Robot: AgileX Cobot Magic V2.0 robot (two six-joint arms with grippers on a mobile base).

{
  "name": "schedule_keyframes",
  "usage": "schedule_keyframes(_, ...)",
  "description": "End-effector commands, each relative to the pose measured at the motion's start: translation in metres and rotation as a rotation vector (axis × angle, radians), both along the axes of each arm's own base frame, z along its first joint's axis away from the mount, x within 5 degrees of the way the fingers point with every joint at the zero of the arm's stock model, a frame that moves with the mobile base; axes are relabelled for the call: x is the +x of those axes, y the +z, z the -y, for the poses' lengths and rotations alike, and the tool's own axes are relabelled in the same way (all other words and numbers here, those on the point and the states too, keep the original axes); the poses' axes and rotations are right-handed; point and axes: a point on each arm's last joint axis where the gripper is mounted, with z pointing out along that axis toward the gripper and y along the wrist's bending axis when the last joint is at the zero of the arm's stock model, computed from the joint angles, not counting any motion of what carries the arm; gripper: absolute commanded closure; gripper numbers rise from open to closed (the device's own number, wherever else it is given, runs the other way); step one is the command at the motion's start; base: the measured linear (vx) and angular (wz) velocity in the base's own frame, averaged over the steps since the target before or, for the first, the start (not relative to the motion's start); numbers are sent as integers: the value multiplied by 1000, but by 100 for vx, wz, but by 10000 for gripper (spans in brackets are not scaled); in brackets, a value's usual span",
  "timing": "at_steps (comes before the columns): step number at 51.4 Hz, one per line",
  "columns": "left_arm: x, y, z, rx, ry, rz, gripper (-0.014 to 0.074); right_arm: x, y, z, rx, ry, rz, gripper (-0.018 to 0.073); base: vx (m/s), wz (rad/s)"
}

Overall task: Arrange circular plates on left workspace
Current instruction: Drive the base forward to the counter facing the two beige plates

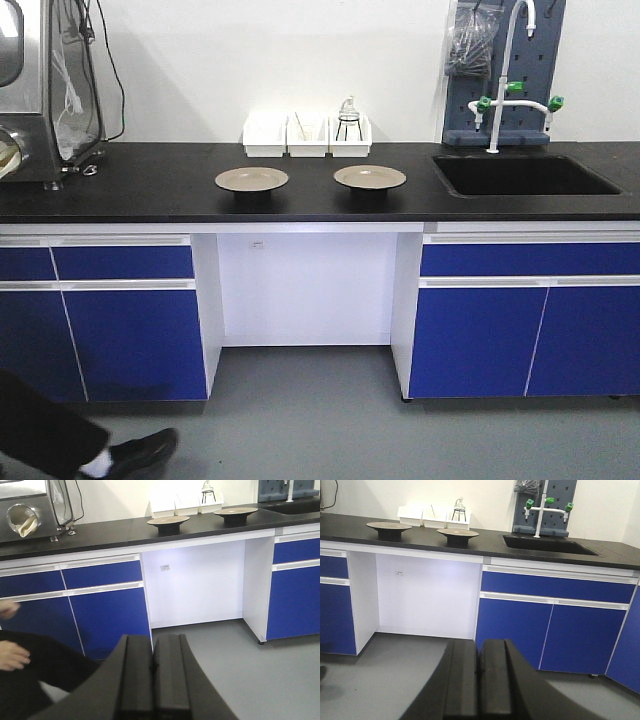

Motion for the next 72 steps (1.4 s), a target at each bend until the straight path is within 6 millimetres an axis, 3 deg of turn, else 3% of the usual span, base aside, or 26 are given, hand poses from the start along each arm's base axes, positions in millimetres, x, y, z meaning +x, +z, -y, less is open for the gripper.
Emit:
schedule_keyframes(1,0,2,-1,-9,12,83,597,0,0,0,-13,4,67,563,0,0)
schedule_keyframes(45,0,2,-1,-9,12,83,597,0,0,0,-13,4,67,563,2,0)
schedule_keyframes(72,0,2,-1,-9,12,83,597,0,0,0,-13,4,67,563,28,-5)
